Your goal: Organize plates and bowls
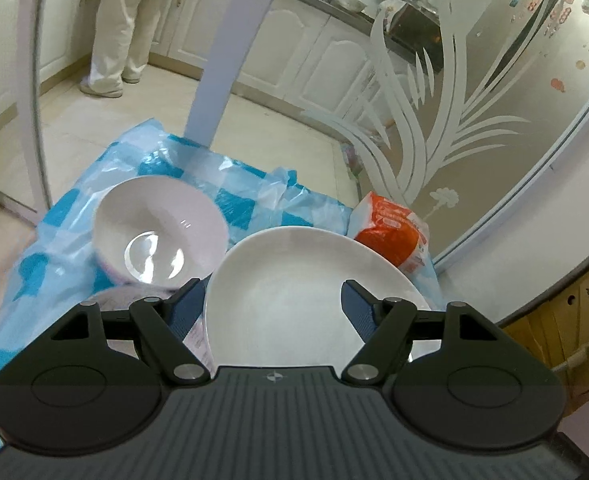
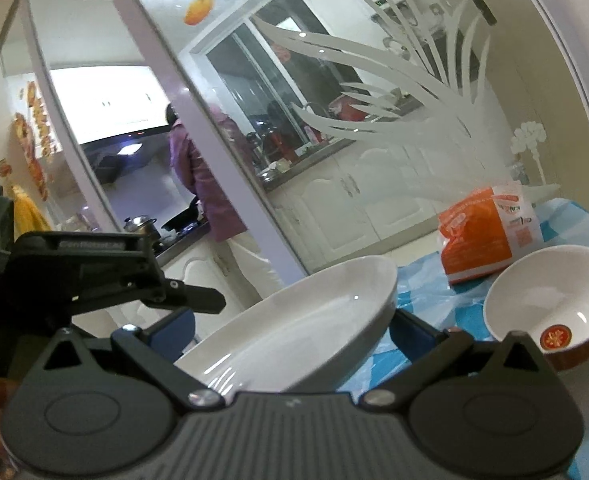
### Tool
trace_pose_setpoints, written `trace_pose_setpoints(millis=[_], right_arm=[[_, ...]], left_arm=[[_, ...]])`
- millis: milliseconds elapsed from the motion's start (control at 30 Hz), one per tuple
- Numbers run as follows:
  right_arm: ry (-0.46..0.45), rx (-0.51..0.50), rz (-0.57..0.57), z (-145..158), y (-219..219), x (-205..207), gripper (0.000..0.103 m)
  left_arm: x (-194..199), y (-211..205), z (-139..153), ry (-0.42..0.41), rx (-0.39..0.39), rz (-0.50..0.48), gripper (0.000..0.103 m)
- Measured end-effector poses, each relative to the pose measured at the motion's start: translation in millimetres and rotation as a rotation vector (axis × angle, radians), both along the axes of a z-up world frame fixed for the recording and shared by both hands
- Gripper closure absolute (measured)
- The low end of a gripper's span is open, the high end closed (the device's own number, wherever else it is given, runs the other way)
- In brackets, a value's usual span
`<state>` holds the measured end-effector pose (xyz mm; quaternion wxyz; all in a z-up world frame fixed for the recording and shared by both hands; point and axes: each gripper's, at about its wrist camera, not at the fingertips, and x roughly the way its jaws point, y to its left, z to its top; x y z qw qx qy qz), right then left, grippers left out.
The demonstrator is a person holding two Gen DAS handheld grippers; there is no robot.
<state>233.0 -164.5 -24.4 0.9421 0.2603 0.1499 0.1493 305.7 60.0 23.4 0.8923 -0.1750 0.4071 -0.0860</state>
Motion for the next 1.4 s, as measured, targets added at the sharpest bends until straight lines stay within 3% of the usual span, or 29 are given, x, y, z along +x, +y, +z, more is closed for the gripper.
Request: trace_pose_setpoints(millis=[400,767,933,1400], right_arm=[[-0.022,-0.02,0.089,10.5,31.7,-67.8,0.0],[-0.024,-0.078,0.18,-0.1,67.6,-130.9,0.0],[-0.001,-0.097,0.204,-7.5,75.0,-141.1,0.0],[0.065,-0.174,0.244,-33.1,92.4,-146.6,0.0]], left_arm=[[-79.8,34.7,-4.5,-0.004,-0.002,0.056,0.015],[-147.5,66.4,-35.1,0.002,-0.017,0.143,0.014],[-160.7,72.7,-50.6,-0.003,-0.04,0.181,0.014],[-168.4,83.3,-66.7,-0.012,-0.004,0.218,0.017]])
